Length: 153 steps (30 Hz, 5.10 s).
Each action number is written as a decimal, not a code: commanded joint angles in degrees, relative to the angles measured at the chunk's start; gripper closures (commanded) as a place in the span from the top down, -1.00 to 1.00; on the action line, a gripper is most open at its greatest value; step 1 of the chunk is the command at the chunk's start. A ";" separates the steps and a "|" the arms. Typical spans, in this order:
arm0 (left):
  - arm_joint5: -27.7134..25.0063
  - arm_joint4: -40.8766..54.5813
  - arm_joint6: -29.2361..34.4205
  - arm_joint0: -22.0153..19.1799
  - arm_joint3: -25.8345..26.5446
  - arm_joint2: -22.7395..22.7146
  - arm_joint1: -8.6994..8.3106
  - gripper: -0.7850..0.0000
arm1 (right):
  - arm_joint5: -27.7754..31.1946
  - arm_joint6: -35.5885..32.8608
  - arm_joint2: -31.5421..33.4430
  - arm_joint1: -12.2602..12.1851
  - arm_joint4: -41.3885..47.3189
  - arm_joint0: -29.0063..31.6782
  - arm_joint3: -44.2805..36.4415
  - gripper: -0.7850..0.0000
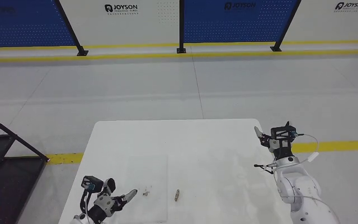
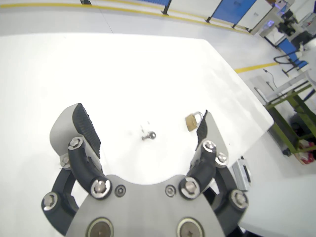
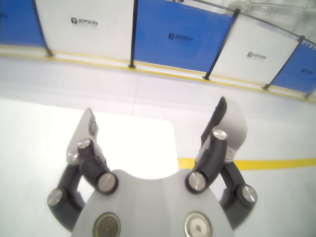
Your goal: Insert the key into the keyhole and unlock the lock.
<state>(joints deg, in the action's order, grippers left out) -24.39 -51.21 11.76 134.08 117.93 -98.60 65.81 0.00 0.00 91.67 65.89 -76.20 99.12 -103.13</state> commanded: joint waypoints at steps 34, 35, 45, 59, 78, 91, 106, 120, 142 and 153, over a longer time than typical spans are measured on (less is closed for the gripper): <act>32.22 -34.87 12.43 -16.09 -9.46 27.52 2.22 -0.27 | 0.00 0.00 0.00 0.00 0.00 0.00 0.00 1.00; 32.31 -35.14 12.53 -16.21 -9.70 27.77 2.25 -0.29 | 0.00 0.00 0.00 0.00 0.00 0.00 0.00 1.00; 32.96 -35.77 12.46 -16.83 -10.41 28.23 2.36 -0.92 | 0.00 0.00 0.00 0.00 0.00 0.00 0.00 1.00; 32.61 -36.49 11.25 -15.50 -8.76 27.26 2.18 -1.00 | 0.00 0.00 0.00 0.00 0.00 0.00 0.00 1.00; -16.14 -16.53 -37.76 -5.82 -13.70 11.99 -1.20 -1.00 | -0.03 -0.27 0.11 -0.05 -1.40 0.31 0.39 1.00; -29.15 -14.11 -45.05 -14.94 -25.83 13.36 -1.56 -1.00 | 6.72 1.45 -15.67 -0.16 -30.44 14.37 -10.23 1.00; -29.15 -14.11 -45.05 -14.94 -25.83 13.36 -1.56 -1.00 | 8.23 -2.40 -37.75 2.17 -38.44 10.43 -1.86 1.00; -29.15 -14.11 -45.05 -14.94 -25.83 13.36 -1.56 -1.00 | -0.86 -9.50 -44.80 5.94 -23.44 2.37 6.51 1.00; -29.15 -14.11 -45.05 -14.94 -25.83 13.36 -1.56 -1.00 | 0.75 -9.47 -46.50 6.71 -19.89 -0.49 12.10 0.45; -29.15 -14.11 -45.05 -14.94 -25.83 13.36 -1.56 -1.00 | 0.39 -8.75 -45.82 6.41 -19.26 0.36 12.31 0.00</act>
<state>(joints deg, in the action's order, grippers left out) -53.54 -65.32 -33.29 119.14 92.09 -85.23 64.25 0.38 -8.66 45.84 72.31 -95.58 99.46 -90.79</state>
